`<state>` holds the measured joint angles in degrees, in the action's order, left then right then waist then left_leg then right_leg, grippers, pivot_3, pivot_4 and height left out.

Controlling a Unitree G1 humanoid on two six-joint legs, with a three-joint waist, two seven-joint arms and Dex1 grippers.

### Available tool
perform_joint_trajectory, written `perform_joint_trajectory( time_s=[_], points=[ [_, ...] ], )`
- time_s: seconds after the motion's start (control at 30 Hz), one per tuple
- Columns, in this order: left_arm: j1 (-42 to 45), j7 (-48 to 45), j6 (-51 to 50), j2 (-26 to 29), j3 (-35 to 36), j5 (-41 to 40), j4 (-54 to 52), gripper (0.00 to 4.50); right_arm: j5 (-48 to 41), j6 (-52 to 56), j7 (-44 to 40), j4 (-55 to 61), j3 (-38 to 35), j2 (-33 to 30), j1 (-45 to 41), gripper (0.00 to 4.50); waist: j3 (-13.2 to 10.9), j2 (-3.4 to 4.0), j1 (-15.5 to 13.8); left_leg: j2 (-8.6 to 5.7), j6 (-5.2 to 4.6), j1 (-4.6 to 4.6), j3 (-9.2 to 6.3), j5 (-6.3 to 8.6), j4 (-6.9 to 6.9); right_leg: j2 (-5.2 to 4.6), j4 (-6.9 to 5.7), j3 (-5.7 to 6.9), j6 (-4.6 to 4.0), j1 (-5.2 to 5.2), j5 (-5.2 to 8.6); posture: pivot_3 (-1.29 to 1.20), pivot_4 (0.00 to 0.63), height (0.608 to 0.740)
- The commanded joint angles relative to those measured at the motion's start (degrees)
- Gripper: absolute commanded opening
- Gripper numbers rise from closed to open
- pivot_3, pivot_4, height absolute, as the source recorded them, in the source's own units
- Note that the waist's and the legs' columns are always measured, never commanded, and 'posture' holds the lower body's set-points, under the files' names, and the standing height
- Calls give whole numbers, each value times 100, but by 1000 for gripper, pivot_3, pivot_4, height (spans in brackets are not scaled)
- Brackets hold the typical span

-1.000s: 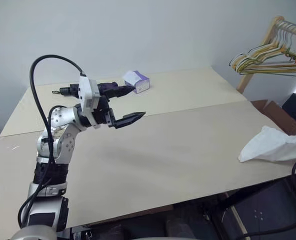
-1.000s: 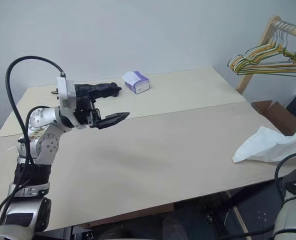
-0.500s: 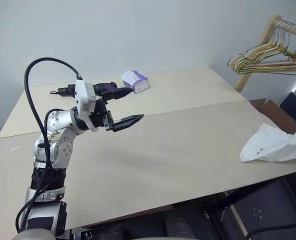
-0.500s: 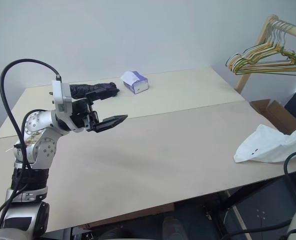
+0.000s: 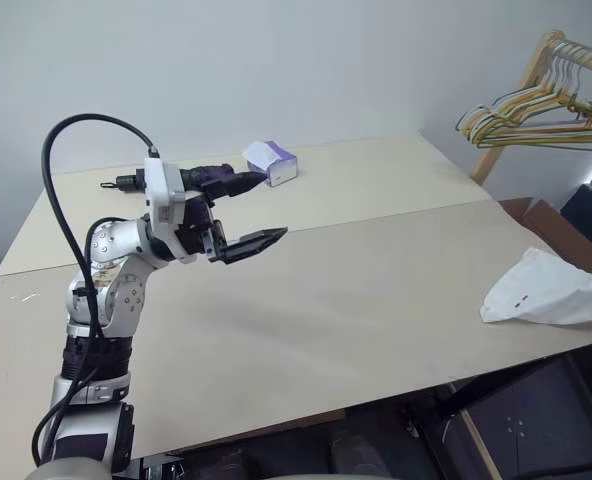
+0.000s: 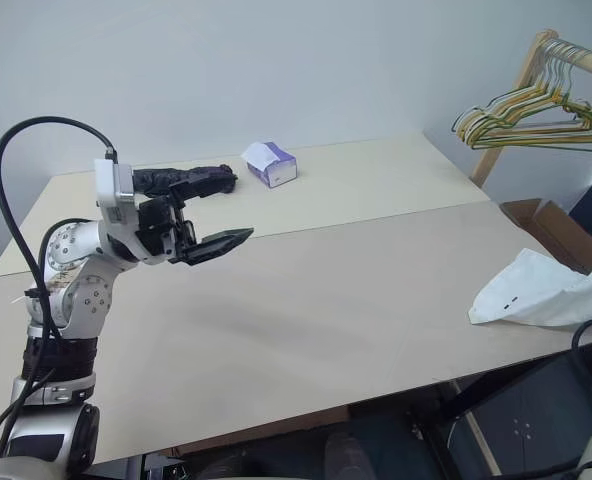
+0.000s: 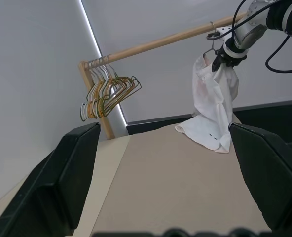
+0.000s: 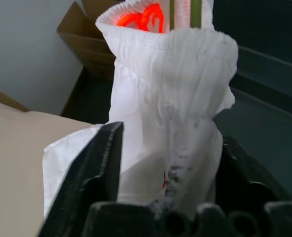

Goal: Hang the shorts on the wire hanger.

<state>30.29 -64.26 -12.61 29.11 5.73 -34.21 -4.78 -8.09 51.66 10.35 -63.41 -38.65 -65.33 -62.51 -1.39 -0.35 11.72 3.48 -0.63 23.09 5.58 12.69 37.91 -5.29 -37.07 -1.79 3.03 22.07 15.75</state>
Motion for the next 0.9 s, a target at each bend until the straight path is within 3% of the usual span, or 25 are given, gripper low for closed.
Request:
perform_joint_trajectory(
  time_s=[0.03,0.07,0.37,0.57,0.77,0.9],
  points=[
    [41,-45,133,-24,87,-139,-183,4500,-47,-87,148,516,169,-128,-89,4186,0,1,-1,0,0,0,1,0,0,0,0,-1,0,0,0,-148,0,740],
    [33,-53,140,-35,83,-139,-189,4500,14,-23,216,742,287,-69,-75,4484,0,2,-1,0,0,0,1,0,0,-1,0,-2,0,0,0,-149,0,740],
    [92,-111,161,-135,109,-219,-134,4500,703,372,1242,3524,803,660,686,4484,2,9,2,0,0,-4,3,0,-2,1,-2,-14,5,2,-3,-167,0,740],
    [132,-162,138,-129,154,-314,-90,4500,1326,279,1387,5428,1479,1177,1198,4484,5,24,8,0,0,-7,6,0,-2,3,-8,-25,9,9,-4,-169,0,740],
    [79,-12,247,-86,172,-91,-23,4500,1530,-686,690,6617,2326,1603,1682,4484,4,20,11,0,-1,-14,11,0,-2,3,-6,-29,13,3,-4,-139,0,740],
    [-35,396,198,64,161,289,-18,4500,1433,-550,-45,7363,3052,2068,1784,4484,4,18,8,2,-1,-16,9,0,-3,7,-7,-33,13,4,-5,-89,0,740]
  ],
)
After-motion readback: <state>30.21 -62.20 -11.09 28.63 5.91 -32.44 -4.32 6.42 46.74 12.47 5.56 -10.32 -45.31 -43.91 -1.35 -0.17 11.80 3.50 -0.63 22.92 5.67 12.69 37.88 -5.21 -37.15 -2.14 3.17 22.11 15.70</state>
